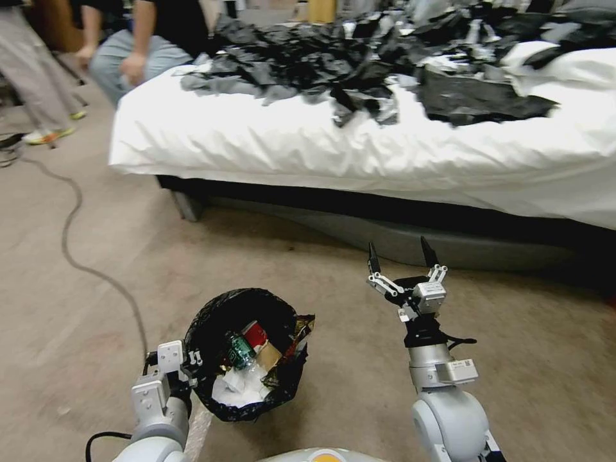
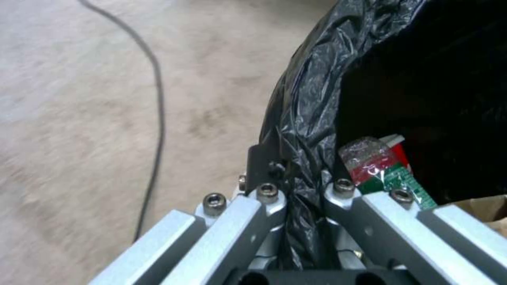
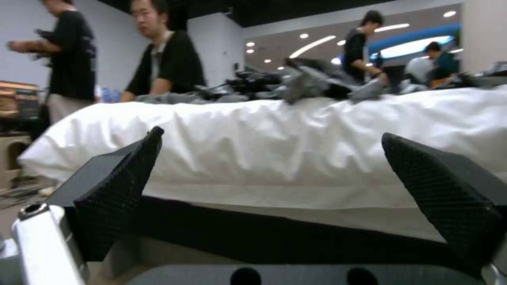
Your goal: Pick up the trash bin, then pick up the garbage from the floor and place it into the trash bin.
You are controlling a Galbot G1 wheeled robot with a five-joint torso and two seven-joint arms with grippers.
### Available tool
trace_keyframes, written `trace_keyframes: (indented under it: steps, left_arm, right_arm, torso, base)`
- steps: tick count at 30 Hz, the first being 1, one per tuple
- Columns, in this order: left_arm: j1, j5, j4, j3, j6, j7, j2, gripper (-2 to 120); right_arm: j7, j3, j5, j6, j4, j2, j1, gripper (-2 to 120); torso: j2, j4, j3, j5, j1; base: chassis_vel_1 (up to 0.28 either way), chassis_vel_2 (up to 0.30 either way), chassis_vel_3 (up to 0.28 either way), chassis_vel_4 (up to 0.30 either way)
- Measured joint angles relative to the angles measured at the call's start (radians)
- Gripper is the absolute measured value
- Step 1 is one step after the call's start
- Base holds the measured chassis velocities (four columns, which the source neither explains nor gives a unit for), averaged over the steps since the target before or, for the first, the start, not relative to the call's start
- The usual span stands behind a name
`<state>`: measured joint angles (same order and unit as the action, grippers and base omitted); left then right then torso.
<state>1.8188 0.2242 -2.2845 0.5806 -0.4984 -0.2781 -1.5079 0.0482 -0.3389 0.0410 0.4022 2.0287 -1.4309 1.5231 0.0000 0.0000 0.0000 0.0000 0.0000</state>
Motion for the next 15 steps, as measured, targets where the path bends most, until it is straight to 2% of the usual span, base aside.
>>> trace_keyframes:
  steps: [15]
  left_arm:
    - [-0.003, 0.009, -0.004, -0.001, 0.000, 0.001, -0.001, 1]
  right_arm:
    - [-0.005, 0.024, -0.012, -0.002, -0.023, 0.003, -0.004, 100]
  torso:
    - [0.000, 0.0000, 0.000, 0.0000, 0.000]
  base:
    - [0.128, 0.128, 0.126, 0.121]
